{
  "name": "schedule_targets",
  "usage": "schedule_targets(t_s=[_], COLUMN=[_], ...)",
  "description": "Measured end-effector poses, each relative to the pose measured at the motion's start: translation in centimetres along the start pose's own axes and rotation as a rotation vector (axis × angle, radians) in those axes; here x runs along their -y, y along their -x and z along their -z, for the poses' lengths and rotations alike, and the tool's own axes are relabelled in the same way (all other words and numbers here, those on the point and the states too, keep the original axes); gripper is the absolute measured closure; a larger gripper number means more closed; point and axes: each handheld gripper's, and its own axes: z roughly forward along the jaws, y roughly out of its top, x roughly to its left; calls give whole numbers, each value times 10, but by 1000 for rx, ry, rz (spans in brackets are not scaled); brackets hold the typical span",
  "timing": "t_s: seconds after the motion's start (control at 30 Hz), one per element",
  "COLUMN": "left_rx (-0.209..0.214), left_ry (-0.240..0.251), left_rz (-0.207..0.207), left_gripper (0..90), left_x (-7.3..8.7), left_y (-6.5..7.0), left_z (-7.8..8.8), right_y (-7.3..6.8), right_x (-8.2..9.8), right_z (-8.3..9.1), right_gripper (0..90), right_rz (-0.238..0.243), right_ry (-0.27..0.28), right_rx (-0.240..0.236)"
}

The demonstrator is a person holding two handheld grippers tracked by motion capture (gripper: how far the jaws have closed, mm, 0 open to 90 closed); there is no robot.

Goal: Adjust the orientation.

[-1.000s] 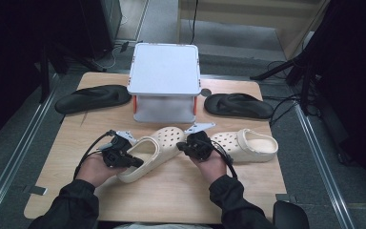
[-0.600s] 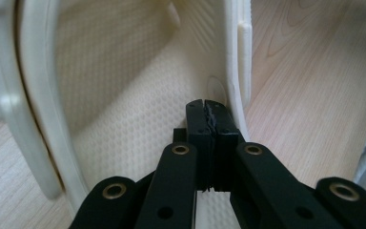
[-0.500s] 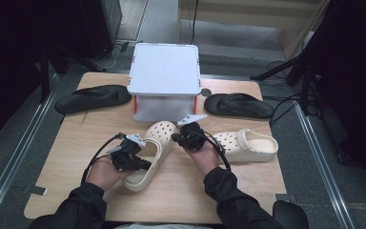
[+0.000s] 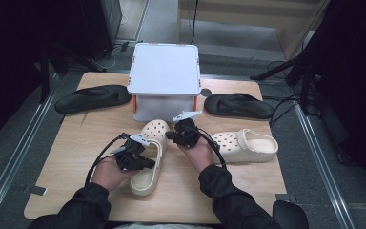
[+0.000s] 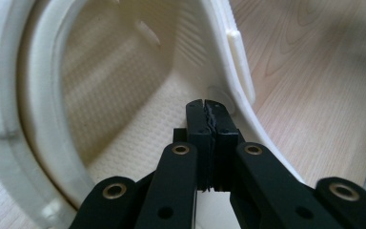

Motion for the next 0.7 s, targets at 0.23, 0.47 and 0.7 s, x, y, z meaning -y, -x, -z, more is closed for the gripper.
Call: schedule_targets(t_s=[0.23,0.47,0.7], left_rx=[-4,2,15], left_ry=[12,29,38], left_rz=[25,23,28], left_gripper=[900,900,892], left_x=[2,1,-1], left_y=[-5,-5,-6], left_z=[4,6,7], right_y=[-13,-14,-13], right_x=[2,2,1], right_z=[2,-1,-4], right_gripper=[900,897,856], right_rz=[21,28,63], right_ry=[3,15,24], right_rx=[-25,-31,-26])
